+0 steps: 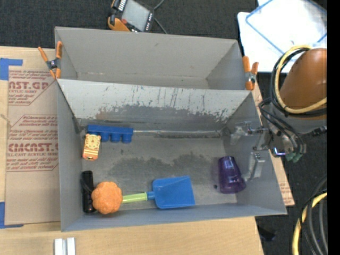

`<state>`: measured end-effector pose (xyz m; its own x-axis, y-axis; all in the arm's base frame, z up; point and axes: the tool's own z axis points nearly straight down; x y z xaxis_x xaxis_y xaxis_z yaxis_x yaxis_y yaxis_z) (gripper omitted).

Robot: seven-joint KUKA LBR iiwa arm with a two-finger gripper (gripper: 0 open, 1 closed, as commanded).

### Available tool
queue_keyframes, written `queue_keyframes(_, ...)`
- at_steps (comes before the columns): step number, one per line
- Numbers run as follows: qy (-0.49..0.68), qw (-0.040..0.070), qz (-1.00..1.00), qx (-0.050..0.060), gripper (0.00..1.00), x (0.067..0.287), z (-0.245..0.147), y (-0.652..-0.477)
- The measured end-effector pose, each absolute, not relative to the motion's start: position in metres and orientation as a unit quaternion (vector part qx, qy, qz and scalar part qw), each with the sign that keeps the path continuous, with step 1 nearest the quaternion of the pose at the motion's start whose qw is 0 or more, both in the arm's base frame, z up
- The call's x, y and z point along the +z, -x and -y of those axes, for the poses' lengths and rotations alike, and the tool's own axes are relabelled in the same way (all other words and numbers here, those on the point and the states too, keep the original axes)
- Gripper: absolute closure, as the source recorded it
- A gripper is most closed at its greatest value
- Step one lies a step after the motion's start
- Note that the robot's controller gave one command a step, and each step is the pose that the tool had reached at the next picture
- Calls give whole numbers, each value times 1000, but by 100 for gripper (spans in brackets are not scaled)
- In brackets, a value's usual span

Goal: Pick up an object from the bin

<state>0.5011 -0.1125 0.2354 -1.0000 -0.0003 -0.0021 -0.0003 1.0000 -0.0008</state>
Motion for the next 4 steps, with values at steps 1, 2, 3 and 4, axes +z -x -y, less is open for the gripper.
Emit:
queue_keyframes(1,0,1,-1000,0,0,235,112,-501)
queue_keyframes(2,17,1,-1000,-1,0,235,110,-501)
queue_keyframes(3,111,2,-994,0,0,189,110,-523)
queue_keyframes(4,240,3,-971,-1,0,200,66,-512)
